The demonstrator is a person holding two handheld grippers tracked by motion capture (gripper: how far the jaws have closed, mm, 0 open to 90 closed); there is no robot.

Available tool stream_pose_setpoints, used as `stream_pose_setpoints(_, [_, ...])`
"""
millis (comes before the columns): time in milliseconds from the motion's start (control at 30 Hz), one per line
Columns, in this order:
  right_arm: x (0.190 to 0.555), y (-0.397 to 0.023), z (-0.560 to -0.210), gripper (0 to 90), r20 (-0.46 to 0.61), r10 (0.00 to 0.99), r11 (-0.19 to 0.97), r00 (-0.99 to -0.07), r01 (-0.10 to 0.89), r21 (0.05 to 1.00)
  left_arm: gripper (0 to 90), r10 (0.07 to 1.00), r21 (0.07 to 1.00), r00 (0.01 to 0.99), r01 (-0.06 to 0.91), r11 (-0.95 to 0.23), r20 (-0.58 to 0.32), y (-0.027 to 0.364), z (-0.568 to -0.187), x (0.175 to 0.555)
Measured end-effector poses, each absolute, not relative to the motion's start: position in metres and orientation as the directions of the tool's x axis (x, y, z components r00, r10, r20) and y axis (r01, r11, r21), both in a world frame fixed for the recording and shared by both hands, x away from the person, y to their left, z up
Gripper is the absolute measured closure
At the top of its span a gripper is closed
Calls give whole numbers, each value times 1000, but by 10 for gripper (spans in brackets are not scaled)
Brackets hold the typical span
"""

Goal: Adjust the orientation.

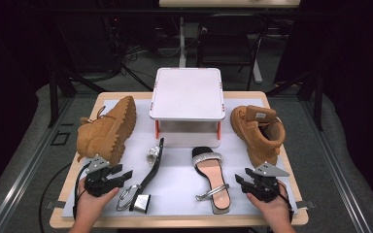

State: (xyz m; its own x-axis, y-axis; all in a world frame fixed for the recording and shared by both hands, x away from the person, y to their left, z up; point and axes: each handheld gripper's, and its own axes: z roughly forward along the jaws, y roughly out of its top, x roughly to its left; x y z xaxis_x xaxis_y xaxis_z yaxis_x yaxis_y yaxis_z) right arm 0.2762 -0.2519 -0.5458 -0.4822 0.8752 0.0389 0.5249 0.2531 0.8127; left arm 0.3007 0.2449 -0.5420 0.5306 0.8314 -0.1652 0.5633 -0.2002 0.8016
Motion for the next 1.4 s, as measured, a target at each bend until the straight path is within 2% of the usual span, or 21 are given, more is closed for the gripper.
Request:
stream_pose_setpoints(367, [278, -259, -547, 499, 92, 883, 203, -460, 552, 809, 456, 832, 799, 532, 564, -207, -160, 247, -540, 300])
stream_pose_setpoints(800, [277, -261, -546, 499, 99, 883, 199, -459, 556, 807, 454, 837, 810, 519, 559, -178, -174, 255, -532, 295])
stream_pose_setpoints(1000, [277, -260, -547, 501, 96, 880, 208, -466, 559, 803, 523, 810, 806, 550, 563, -183, -200, 252, -528, 294])
stream_pose_setpoints(1400, [277, -261, -547, 501, 107, 882, 199, -459, 567, 799, 529, 783, 814, 589, 545, -200, -201, 238, -511, 279])
